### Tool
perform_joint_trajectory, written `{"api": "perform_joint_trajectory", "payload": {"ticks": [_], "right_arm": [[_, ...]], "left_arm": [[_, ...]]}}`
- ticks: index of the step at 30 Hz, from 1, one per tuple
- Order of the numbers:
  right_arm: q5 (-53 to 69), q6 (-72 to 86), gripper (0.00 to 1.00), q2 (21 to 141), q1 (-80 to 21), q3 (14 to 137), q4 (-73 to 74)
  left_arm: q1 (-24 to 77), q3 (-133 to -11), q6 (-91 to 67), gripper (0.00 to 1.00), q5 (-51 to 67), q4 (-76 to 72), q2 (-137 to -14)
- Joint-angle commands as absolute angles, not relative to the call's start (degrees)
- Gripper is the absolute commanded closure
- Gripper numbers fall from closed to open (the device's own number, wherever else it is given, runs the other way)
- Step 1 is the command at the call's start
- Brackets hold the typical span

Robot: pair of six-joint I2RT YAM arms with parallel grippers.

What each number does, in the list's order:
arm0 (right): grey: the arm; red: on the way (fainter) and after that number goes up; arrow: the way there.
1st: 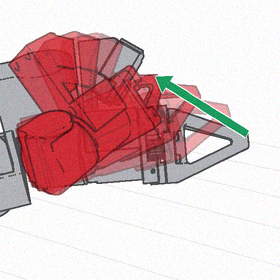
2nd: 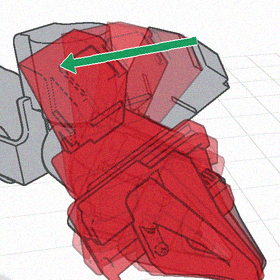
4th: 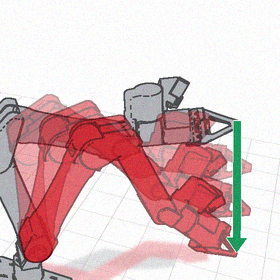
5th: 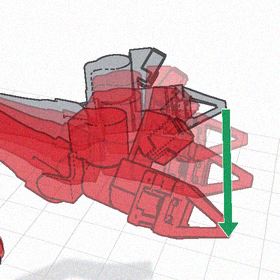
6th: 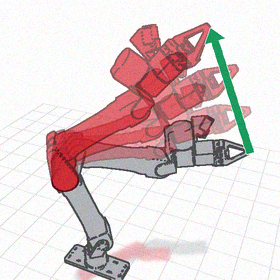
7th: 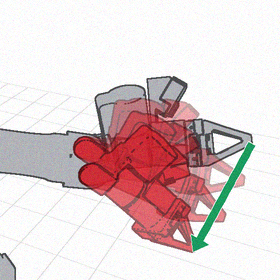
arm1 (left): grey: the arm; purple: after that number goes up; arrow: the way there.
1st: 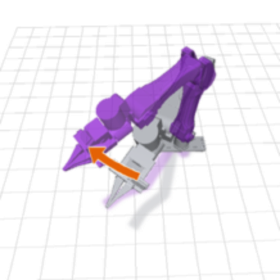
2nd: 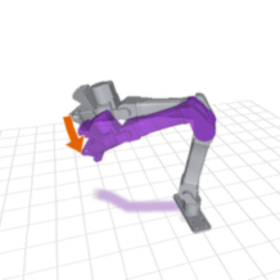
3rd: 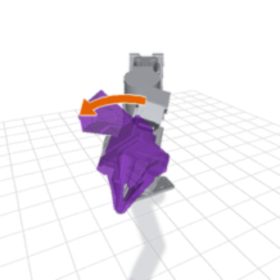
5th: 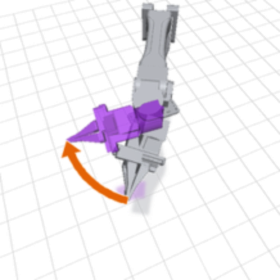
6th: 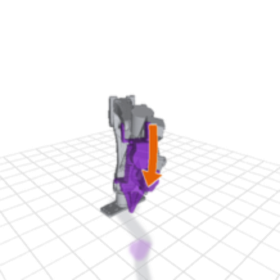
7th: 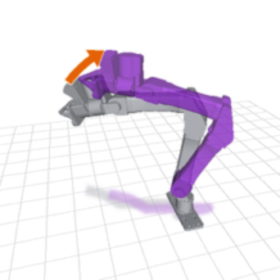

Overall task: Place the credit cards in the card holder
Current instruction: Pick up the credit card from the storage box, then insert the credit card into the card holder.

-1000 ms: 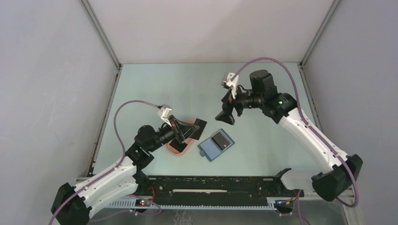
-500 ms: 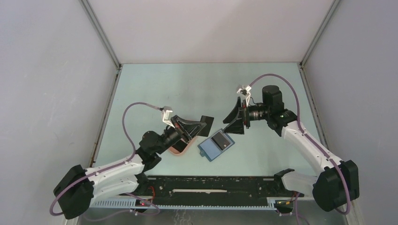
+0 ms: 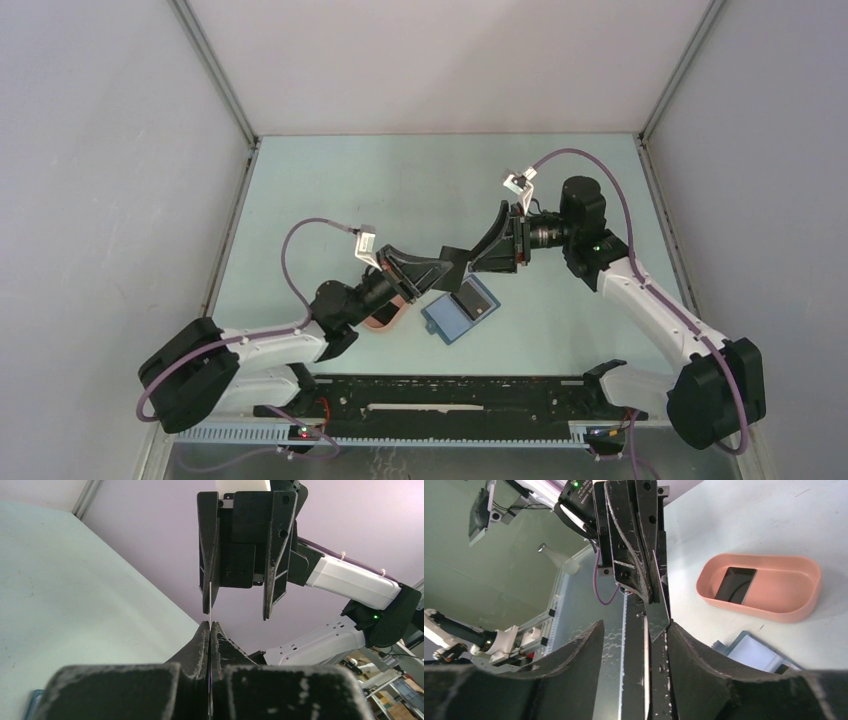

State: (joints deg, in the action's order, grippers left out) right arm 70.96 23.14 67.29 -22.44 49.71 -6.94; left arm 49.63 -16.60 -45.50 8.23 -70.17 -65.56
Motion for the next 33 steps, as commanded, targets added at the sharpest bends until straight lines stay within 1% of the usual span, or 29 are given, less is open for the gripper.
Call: {"api": "perform_joint_trajectory", "payload": {"ticks": [1,3,4,11,12,14,16,17,18,20,24,26,30,32,33], "right_arm": [[71.2,27.3,0.48,67.6,-23.5,50.1,-10.7],[71.2,27.9,0.57,67.8,-23.5,50.0,-11.2],[71.3,28.0,0.58,67.9,-23.5,50.0,-11.3],[71.4,28.0,0.61,68.5,-24.0,50.1,-11.5],[71.5,28.0,0.63,68.5,-24.1,50.1,-11.5],[71.8,27.8,0.71,68.9,-24.2,50.1,-11.7],[72.0,26.9,0.86,69.1,-24.3,50.1,-11.5],[72.0,26.0,0.95,69.2,-24.3,50.1,-11.2],[72.1,24.7,0.99,69.0,-24.3,50.1,-10.6],[72.5,20.0,1.0,68.5,-23.9,50.3,-7.1],[70.3,1.3,1.0,66.9,-23.3,54.5,10.8],[68.3,-5.1,1.0,66.2,-22.7,55.7,16.2],[66.3,-10.3,1.0,65.3,-21.2,55.8,19.9],[65.7,-11.5,1.0,65.5,-20.7,55.8,21.2],[65.2,-12.0,1.0,65.8,-20.7,55.8,21.8]], "left_arm": [[50.3,-17.9,-47.1,1.0,9.3,-76.9,-67.3],[50.4,-18.2,-47.5,1.0,9.5,-77.4,-67.9],[50.4,-18.3,-47.6,1.0,9.6,-77.6,-68.2],[50.8,-18.9,-48.4,1.0,10.4,-79.2,-70.2],[50.8,-18.9,-48.5,1.0,10.4,-79.2,-70.2],[50.8,-18.8,-48.5,1.0,10.5,-79.2,-70.3],[50.8,-18.8,-48.5,0.97,10.3,-79.2,-70.4],[50.9,-18.7,-48.7,0.93,9.8,-79.0,-70.5],[50.8,-18.5,-48.8,0.86,9.3,-78.8,-70.5],[50.8,-17.9,-48.5,0.74,8.2,-77.5,-69.7],[50.9,-16.5,-44.2,0.51,4.6,-66.6,-63.5],[50.9,-16.9,-40.3,0.43,2.3,-54.8,-58.0],[50.9,-19.6,-31.8,0.29,-3.8,-29.5,-45.0],[50.8,-19.7,-29.4,0.18,-6.5,-22.3,-39.5],[50.8,-19.5,-28.6,0.1,-7.7,-19.5,-37.3]]}}
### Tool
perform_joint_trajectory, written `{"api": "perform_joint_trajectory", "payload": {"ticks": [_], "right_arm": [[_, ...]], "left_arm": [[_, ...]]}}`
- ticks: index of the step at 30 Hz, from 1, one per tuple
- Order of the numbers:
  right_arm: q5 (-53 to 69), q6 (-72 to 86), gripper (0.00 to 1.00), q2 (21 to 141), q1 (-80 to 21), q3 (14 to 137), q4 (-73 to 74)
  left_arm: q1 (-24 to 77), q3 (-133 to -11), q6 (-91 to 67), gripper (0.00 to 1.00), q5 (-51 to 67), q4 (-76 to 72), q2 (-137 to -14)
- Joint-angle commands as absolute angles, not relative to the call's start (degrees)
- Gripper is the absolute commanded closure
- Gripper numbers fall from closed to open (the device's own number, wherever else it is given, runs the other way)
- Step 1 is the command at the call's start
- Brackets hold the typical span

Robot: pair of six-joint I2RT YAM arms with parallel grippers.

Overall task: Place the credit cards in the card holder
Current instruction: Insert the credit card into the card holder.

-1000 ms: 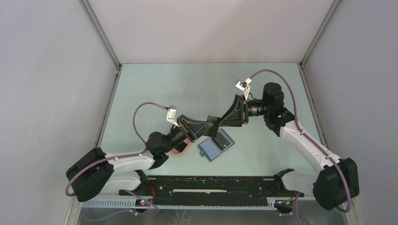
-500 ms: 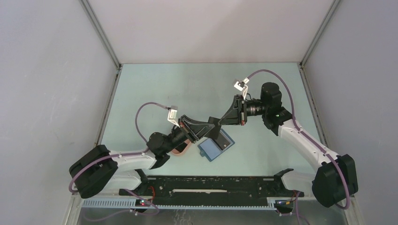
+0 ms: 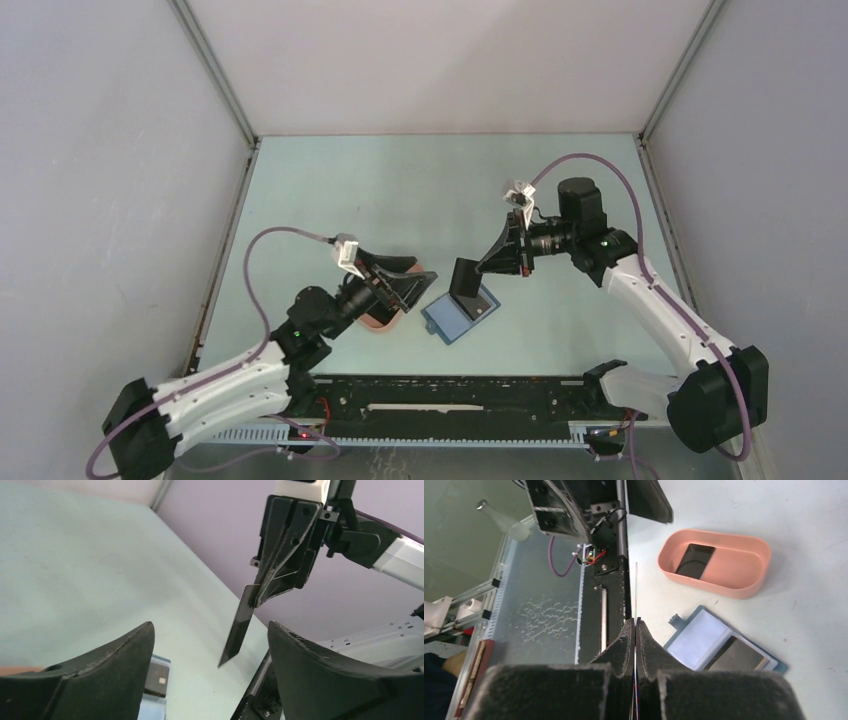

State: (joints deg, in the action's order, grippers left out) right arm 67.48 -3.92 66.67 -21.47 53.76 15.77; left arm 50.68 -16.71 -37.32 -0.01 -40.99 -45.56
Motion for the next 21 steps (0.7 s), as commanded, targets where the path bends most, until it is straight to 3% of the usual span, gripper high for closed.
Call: {"api": "perform_joint_trajectory", "payload": {"ticks": [1,6,12,18,21], "right_arm": [[65.0,-12.3,1.0,66.1,-20.5,55.8,22.4],[64.5,-16.5,1.0,68.2,-20.5,55.6,28.6],[66.8,-21.4,1.0,72.2,-17.8,54.1,36.6],[64.6,-19.0,1.0,77.6,-16.7,54.1,34.3],[63.0,-17.1,1.0,80.6,-16.7,54.7,32.5]], "left_arm": [[50.8,-19.4,-28.3,0.03,-8.6,-17.2,-35.1],[50.7,-17.7,-30.3,0.0,-10.6,-11.8,-29.6],[50.7,-14.3,-37.6,0.02,-5.8,-17.6,-32.0],[51.3,-12.0,-46.9,0.15,-2.8,-19.8,-35.5],[54.9,-10.8,-50.4,0.2,-7.3,-20.2,-37.5]]}}
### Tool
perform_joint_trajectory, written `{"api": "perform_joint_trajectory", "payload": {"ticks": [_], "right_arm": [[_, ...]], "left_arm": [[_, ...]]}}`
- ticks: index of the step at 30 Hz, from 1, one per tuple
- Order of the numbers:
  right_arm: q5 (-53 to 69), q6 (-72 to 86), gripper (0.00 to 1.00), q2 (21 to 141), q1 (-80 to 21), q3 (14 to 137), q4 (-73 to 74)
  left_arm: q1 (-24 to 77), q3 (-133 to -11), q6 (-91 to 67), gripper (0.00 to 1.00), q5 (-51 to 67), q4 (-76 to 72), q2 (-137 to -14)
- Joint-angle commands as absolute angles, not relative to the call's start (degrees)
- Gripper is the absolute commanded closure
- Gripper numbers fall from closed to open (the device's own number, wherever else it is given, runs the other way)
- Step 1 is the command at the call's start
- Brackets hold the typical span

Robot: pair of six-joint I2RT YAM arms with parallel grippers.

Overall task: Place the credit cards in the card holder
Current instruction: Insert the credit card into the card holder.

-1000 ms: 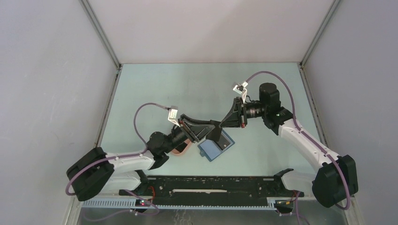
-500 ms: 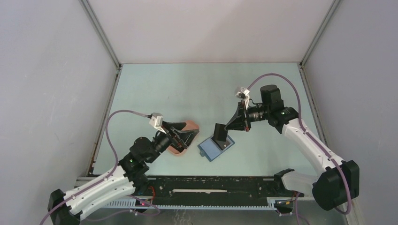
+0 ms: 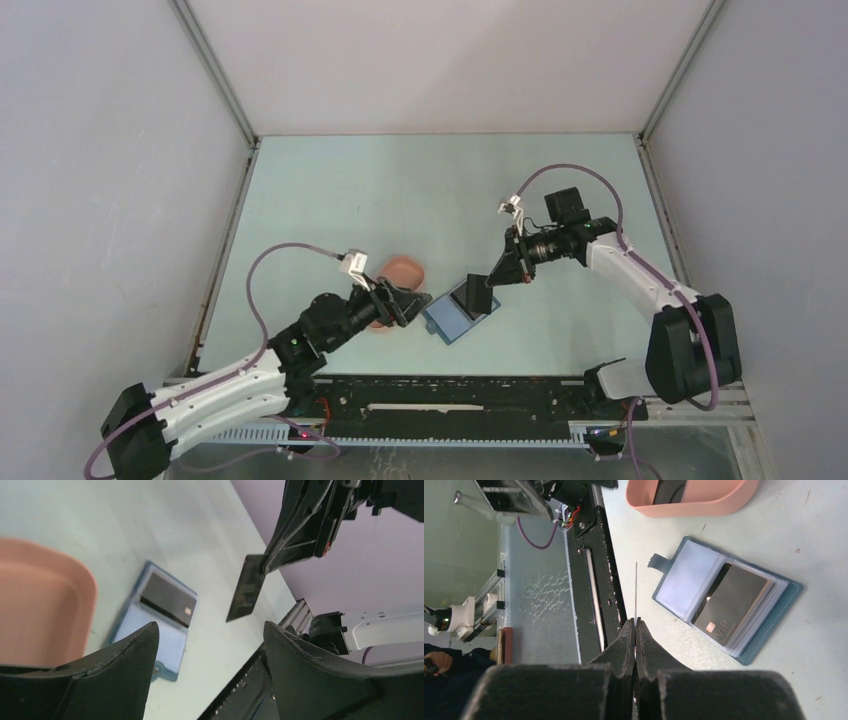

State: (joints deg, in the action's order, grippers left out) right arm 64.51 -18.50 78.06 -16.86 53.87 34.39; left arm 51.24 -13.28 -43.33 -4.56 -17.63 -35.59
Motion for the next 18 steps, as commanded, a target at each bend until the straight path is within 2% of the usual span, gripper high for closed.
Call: {"api": "perform_joint_trajectory", "payload": {"ticks": [1,5,10,18], "right_arm": [[63.0,-16.9,1.0,81.8,-16.7,55.1,32.4],[62.7,-15.9,1.0,85.6,-16.8,56.2,32.0],[61.4,-14.5,1.0,88.6,-16.9,56.9,30.8],[57.6,-14.2,1.0,93.9,-17.7,59.6,31.6]], "left_arm": [[57.8,-10.6,-50.8,0.2,-9.9,-20.3,-38.1],[64.2,-11.3,-53.1,0.28,-18.7,-19.7,-42.8],[66.7,-14.3,-56.1,0.38,-23.3,-19.7,-52.6],[68.6,-24.4,-54.1,0.39,-29.7,-13.7,-64.1]]}}
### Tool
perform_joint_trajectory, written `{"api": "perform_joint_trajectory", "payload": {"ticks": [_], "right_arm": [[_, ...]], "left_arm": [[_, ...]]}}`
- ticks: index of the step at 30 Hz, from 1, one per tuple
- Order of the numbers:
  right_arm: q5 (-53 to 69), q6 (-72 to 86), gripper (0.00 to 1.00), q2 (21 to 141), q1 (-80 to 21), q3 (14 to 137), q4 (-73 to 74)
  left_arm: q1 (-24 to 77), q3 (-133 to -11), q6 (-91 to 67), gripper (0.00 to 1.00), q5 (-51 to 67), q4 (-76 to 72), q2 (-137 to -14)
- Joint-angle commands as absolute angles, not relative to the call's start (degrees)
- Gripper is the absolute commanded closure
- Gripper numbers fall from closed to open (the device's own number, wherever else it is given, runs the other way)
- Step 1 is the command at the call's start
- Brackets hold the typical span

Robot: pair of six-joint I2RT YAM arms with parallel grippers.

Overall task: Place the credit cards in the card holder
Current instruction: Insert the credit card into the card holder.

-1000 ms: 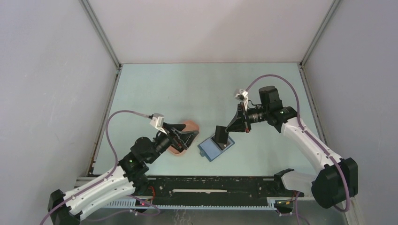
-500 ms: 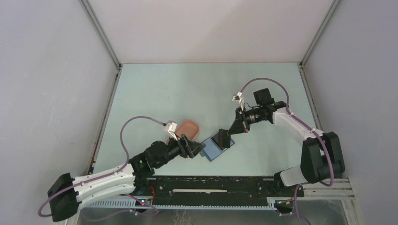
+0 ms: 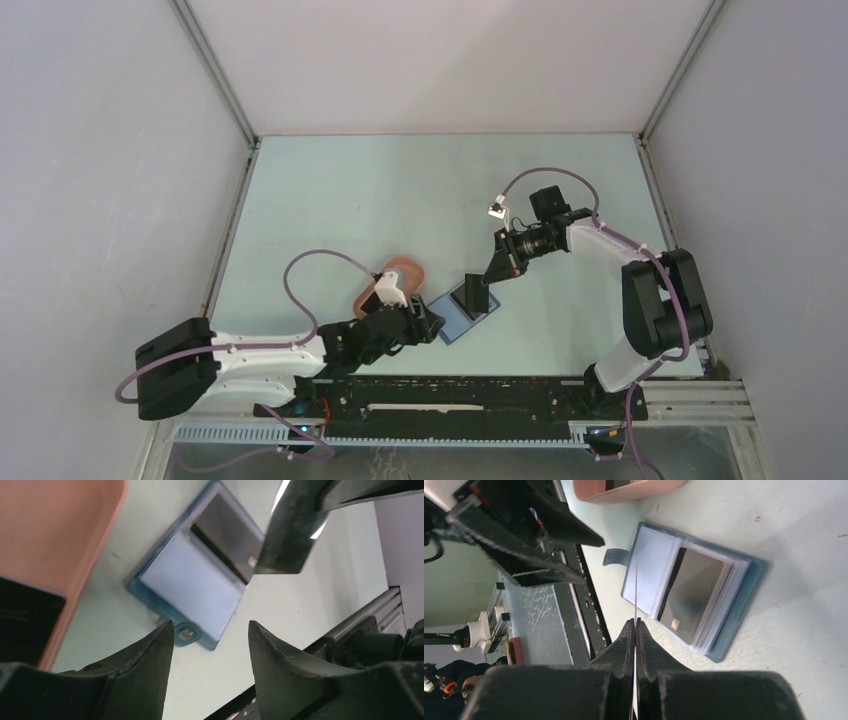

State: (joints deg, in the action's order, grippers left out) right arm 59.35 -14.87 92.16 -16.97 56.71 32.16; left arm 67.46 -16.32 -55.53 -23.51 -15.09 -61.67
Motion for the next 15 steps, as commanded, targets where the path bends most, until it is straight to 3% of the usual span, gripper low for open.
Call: {"api": "perform_joint_trajectory", "payload": {"ticks": [1,6,15], "right_arm": [[57.1,-14.3,1.0,94.6,-17.9,60.1,31.8],[54.5,-14.2,1.0,97.0,-18.7,61.4,32.7],[52.1,-14.9,1.0,100.9,-19.8,63.2,34.8]], "left_arm": [[68.9,-25.9,-52.9,0.4,-30.0,-13.4,-65.2],[69.1,-30.6,-52.5,0.44,-30.3,-8.7,-71.5],[69.1,-30.7,-55.7,0.38,-29.0,-4.9,-75.6]]}}
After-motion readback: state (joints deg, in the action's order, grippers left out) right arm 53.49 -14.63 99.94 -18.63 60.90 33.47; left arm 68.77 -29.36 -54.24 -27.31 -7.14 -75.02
